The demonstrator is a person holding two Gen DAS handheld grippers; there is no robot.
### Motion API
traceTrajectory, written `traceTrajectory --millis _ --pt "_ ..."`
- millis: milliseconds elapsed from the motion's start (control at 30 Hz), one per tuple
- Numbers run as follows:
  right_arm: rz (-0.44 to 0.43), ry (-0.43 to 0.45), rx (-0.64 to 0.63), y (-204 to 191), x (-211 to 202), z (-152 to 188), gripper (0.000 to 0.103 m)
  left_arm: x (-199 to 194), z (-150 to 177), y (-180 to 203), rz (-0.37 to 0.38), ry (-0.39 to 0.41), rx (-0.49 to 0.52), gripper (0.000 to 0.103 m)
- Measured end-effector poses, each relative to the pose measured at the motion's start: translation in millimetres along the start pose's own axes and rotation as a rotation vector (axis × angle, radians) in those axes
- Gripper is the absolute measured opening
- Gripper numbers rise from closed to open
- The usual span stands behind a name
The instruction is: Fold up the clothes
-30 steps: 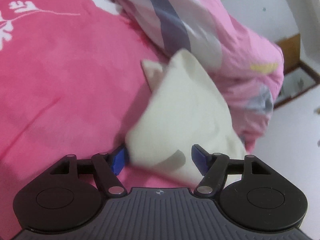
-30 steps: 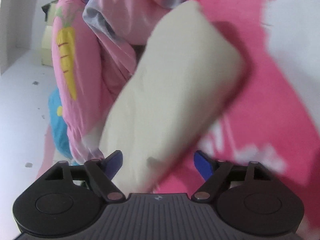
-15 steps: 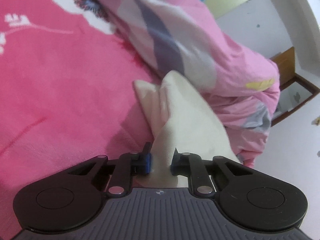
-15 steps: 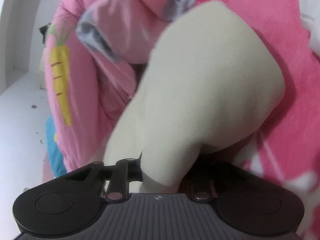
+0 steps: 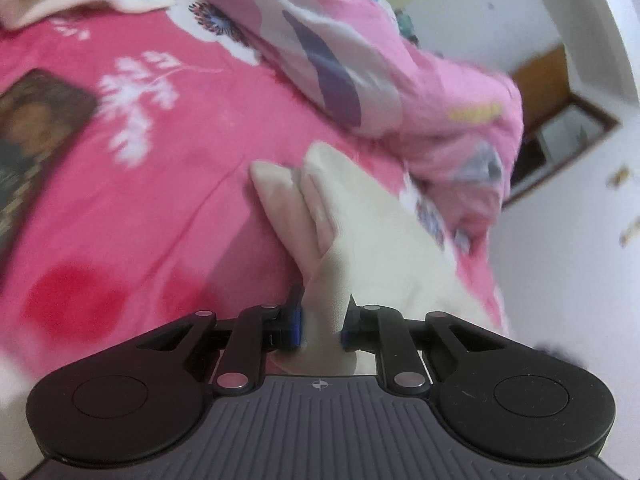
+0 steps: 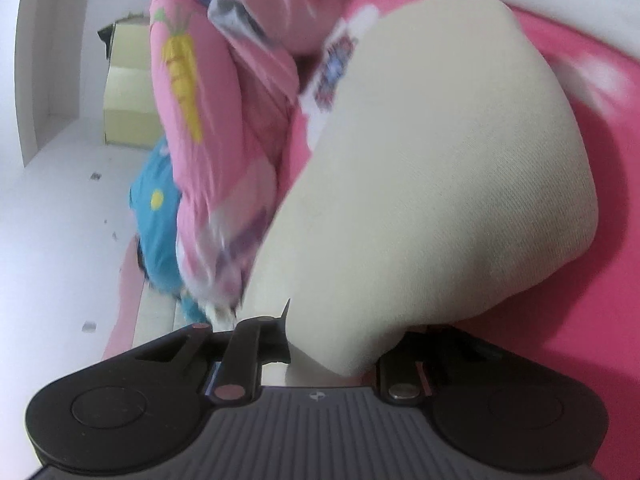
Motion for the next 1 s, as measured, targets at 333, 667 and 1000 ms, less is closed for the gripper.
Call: traceTrajectory --millis 333,667,1000 --pt "0.153 0.146 -0.199 -11 -103 2 0.059 -45 -1 -16 -0.095 0.188 0.101 0.048" --pt "0.19 0.275 -0.525 -36 -91 -25 0.051 -5 18 -7 -0.191 0.116 0.195 0.048" --pt "0.448 0.254 -0.898 -94 -46 7 0.056 -17 24 -24 -0.092 0.17 0.119 0.048"
Point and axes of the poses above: each gripper's, at about its wrist camera, not at the fingertips, and x roughly the way its jaws point, y to its right, z to its underside, the point moved 9 cm from there along x, roughly the way its jaws point, and after that the axes turned 6 degrees about -z, right-handed, at the moved point
